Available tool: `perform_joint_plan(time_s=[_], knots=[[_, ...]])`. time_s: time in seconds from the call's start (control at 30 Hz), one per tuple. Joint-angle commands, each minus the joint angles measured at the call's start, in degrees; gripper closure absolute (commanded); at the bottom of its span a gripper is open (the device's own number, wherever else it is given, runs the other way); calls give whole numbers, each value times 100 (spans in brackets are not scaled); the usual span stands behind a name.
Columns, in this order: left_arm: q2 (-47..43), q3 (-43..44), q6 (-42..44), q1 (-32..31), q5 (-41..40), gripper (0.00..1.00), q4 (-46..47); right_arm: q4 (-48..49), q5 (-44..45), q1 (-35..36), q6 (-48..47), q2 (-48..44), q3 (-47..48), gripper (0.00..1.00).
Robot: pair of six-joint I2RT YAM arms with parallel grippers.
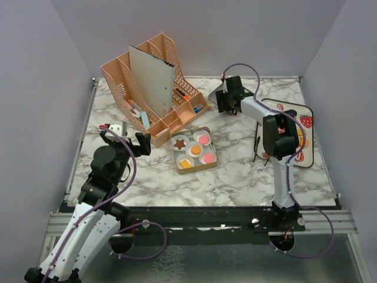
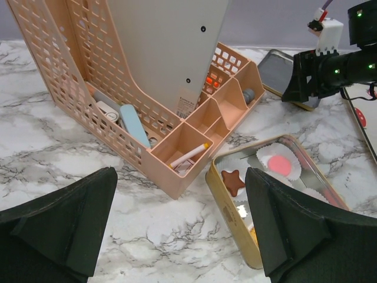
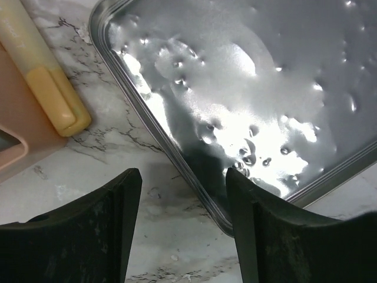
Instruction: Pack the cookies
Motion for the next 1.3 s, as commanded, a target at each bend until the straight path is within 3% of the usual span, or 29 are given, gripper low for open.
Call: perform_joint_plan(time_s=[0.0, 0.33, 0.6, 1.0, 1.27], knots=[[-78, -28, -79, 35, 166, 1, 97, -368, -100, -40, -64, 266, 140, 36], [-65, -32, -106, 36, 256, 1, 99, -401, -297, -23, 524, -230, -877, 67], [-153, -50, -107, 37, 205, 1, 102, -31, -370, 130, 962, -1191, -2142, 82], [-239, -41, -264, 44, -102, 1, 43, 197, -582, 361, 1320, -2295, -2762, 100], [-132, 85, -850, 55, -190, 1, 49, 379, -852, 391, 1519, -2900, -2883, 100]])
